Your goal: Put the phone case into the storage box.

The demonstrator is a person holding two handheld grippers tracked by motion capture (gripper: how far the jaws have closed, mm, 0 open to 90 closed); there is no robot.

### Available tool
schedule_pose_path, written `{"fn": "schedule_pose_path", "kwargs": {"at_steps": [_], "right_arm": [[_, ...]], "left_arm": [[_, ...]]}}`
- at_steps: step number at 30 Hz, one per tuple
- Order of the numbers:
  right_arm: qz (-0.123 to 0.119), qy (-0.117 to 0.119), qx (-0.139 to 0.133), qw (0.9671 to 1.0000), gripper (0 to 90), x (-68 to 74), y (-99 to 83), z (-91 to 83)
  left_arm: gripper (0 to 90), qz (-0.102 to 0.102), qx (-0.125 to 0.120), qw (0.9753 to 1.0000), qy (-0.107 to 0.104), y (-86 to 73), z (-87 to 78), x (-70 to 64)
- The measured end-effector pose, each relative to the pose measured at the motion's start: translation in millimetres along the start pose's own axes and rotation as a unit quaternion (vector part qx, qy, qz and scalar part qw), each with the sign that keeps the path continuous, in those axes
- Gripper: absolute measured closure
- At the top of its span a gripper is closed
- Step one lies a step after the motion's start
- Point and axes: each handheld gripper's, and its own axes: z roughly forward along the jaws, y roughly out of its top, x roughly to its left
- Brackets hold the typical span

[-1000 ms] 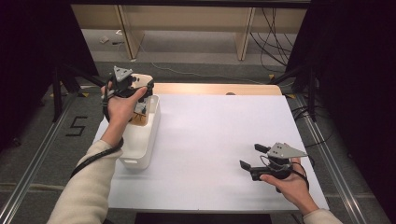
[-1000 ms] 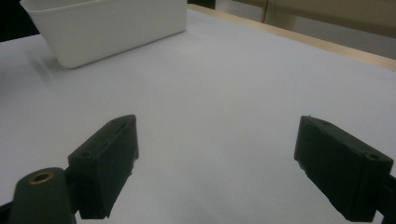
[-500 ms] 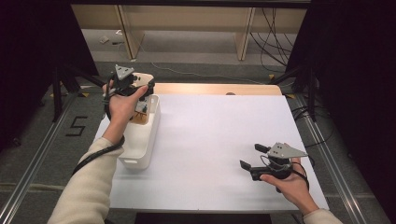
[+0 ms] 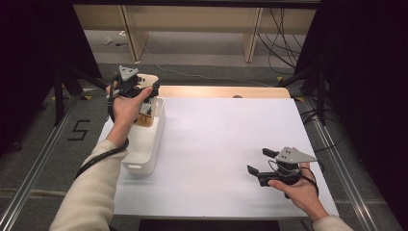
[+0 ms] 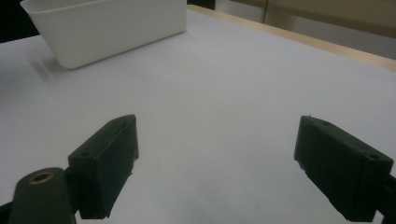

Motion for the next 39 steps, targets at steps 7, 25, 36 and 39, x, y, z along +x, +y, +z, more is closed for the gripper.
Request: {"fn": "schedule_pose_path", "kwargs": {"at_steps": [7, 25, 36, 39], "right_arm": [[0.0, 0.0, 0.0, 1.0, 14.6, 0.2, 0.0, 0.0], [0.001, 0.001, 0.0, 1.0, 14.6, 0.1, 0.0, 0.1], [0.002, 0.002, 0.0, 1.0, 14.6, -0.1, -0.1, 0.1], [0.002, 0.002, 0.0, 1.0, 14.7, 0.0, 0.0, 0.0]], "left_arm": [[11.1, 0.001, 0.002, 1.0, -0.001, -0.2, 2.8, -0.8], [11.1, 0.005, 0.007, 1.0, -0.005, 2.0, 13.8, -4.7], [11.1, 0.006, 0.008, 0.9999, -0.003, 2.6, 19.8, -3.9], [11.0, 0.005, 0.009, 0.9999, -0.003, 2.7, 20.8, -4.2]]}}
